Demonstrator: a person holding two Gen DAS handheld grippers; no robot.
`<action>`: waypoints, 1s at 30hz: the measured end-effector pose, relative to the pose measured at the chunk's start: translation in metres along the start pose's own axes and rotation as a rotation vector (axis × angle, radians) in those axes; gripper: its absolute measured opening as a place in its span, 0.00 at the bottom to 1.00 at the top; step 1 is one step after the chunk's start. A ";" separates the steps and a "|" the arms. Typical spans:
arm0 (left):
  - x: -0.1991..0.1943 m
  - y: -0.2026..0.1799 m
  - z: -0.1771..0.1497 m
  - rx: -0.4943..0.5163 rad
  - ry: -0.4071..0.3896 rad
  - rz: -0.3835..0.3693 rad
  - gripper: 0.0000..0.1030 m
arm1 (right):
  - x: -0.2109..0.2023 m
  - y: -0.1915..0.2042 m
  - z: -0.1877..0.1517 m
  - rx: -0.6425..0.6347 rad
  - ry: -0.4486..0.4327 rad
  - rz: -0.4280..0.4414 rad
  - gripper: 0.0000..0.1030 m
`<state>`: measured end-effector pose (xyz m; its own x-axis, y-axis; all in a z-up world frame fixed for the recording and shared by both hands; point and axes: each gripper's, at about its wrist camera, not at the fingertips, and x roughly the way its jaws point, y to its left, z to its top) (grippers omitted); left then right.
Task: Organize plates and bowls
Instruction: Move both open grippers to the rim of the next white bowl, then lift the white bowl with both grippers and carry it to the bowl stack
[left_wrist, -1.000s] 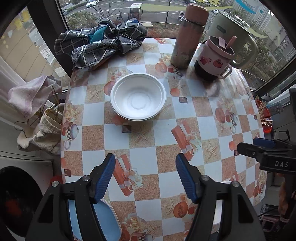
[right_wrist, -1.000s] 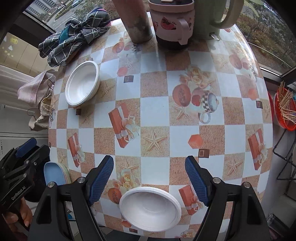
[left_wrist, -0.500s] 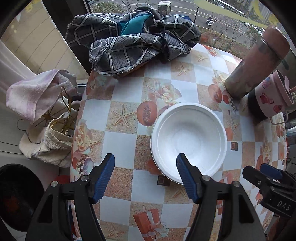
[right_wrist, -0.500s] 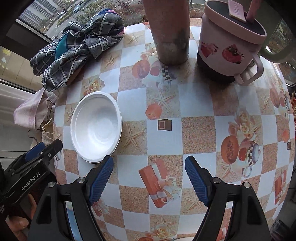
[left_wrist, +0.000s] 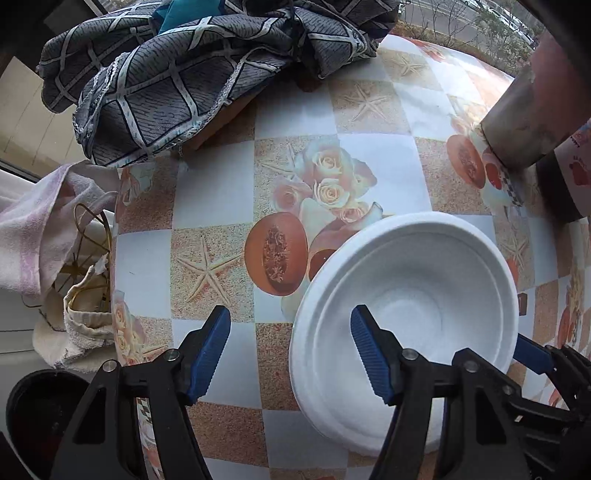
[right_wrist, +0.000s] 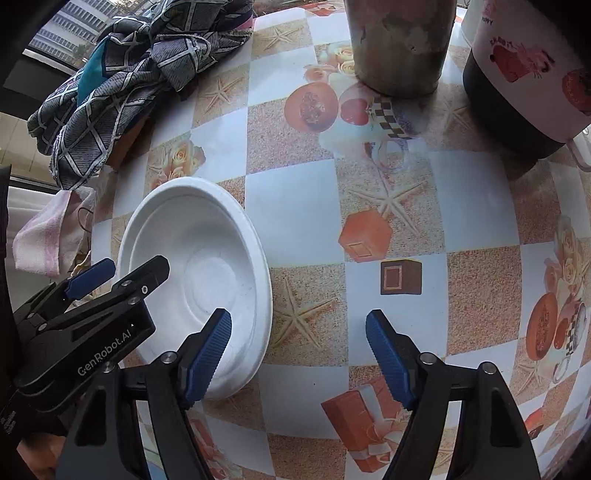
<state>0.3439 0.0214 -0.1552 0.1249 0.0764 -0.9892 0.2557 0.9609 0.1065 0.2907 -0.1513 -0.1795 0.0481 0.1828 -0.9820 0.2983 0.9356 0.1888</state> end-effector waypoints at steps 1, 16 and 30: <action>0.004 0.000 0.000 -0.001 0.021 -0.020 0.52 | -0.001 0.002 0.000 -0.006 -0.014 -0.002 0.52; -0.018 -0.037 -0.094 0.036 0.056 -0.073 0.30 | 0.002 0.005 -0.067 -0.172 0.200 -0.012 0.19; -0.035 -0.055 -0.222 -0.032 0.143 -0.092 0.34 | -0.003 -0.008 -0.173 -0.251 0.340 -0.058 0.20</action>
<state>0.1124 0.0254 -0.1487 -0.0361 0.0226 -0.9991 0.2285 0.9734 0.0138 0.1228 -0.1073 -0.1768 -0.2920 0.1776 -0.9398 0.0480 0.9841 0.1711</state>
